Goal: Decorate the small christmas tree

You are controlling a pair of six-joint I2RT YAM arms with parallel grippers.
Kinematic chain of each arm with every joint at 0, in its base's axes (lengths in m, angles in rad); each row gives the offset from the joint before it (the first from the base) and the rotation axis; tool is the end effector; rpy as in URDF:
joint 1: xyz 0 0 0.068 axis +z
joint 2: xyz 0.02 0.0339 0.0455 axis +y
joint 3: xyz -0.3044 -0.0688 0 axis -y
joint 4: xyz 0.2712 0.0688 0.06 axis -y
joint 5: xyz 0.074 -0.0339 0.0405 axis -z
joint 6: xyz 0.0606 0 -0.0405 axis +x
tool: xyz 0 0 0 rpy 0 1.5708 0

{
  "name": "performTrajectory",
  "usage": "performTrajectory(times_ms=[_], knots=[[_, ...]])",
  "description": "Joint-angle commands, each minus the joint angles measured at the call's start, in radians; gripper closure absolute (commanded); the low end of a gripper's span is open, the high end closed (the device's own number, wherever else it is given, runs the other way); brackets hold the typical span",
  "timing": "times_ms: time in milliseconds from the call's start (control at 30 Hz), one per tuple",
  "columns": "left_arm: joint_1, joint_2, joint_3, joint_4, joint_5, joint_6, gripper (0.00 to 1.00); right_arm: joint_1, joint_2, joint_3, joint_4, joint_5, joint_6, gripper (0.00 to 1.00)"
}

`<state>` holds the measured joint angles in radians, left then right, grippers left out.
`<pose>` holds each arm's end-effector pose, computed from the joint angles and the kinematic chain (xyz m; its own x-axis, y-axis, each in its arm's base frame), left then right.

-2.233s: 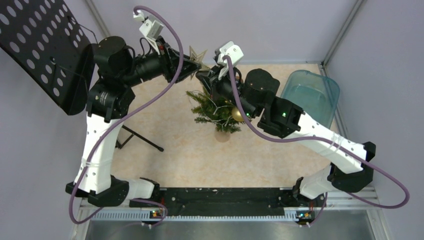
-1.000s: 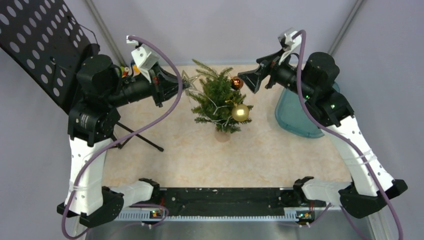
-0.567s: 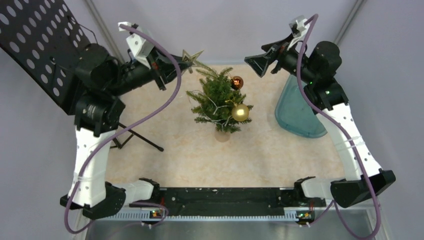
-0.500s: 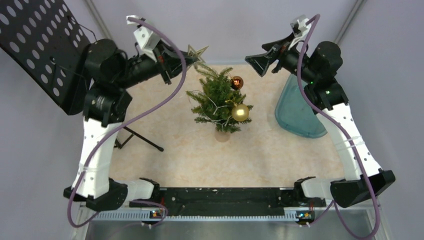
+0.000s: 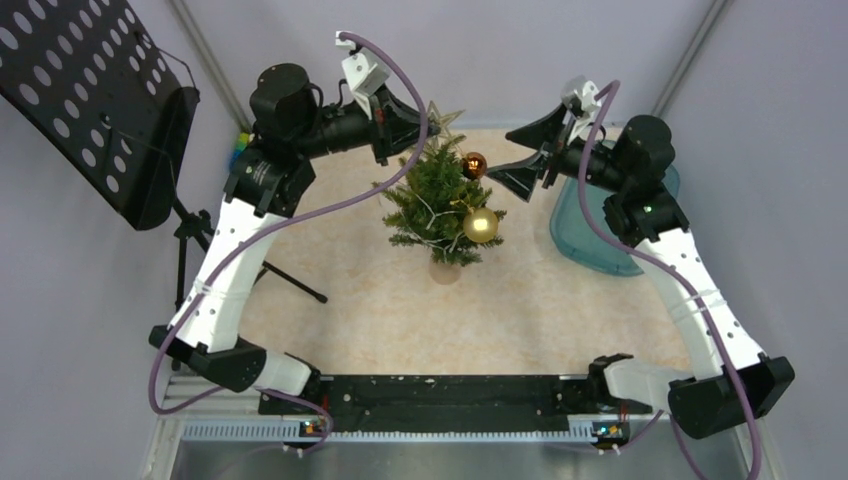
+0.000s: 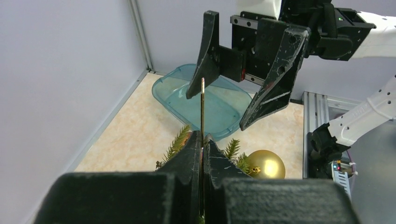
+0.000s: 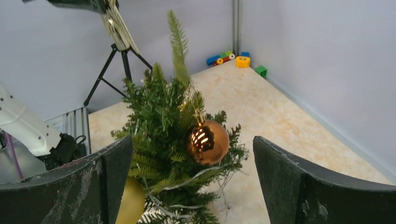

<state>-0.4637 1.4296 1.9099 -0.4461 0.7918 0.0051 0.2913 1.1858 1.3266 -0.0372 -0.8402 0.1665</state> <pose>0.2548 -0.1756 0.5974 0.0354 -0.0137 -0.9993 0.9502 0.3104 0.0294 0.2549 0.1235 0.5049 -0.0517 0.1000 -0.9936 -0.9052 0.4156 0.0889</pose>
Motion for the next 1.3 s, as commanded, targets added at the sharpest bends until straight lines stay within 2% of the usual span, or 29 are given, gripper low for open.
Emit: performTrajectory(times_ms=[0, 133, 267, 400, 500, 633, 933, 1133, 1267], knots=[[-0.002, -0.048, -0.034, 0.071, 0.003, -0.018, 1.0, -0.005, -0.058, -0.064, 0.14, -0.006, -0.003, 0.04], [-0.005, -0.077, -0.145, 0.201, 0.05, -0.128, 1.0, -0.006, -0.056, -0.11, 0.25, -0.038, 0.072, 0.05], [-0.01, -0.109, -0.274, 0.313, 0.057, -0.163, 1.0, -0.005, -0.047, -0.103, 0.282, -0.071, 0.106, 0.05], [-0.013, -0.112, -0.265, 0.353, 0.052, -0.165, 1.0, 0.006, -0.023, -0.088, 0.292, -0.082, 0.152, 0.09], [-0.053, -0.093, -0.232, 0.245, -0.02, -0.066, 1.0, 0.018, -0.015, -0.092, 0.294, -0.054, 0.16, 0.1], [-0.074, -0.064, -0.171, 0.113, -0.098, -0.021, 1.0, 0.019, 0.002, -0.079, 0.282, -0.037, 0.158, 0.13], [-0.11, 0.049, 0.084, -0.156, -0.192, 0.113, 1.0, 0.021, 0.022, -0.06, 0.262, -0.04, 0.13, 0.13], [-0.126, 0.096, 0.163, -0.257, -0.246, 0.14, 1.0, 0.022, 0.026, -0.057, 0.246, -0.036, 0.116, 0.13], [-0.13, 0.1, 0.157, -0.272, -0.238, 0.143, 1.0, 0.021, 0.028, -0.056, 0.244, -0.036, 0.114, 0.13]])
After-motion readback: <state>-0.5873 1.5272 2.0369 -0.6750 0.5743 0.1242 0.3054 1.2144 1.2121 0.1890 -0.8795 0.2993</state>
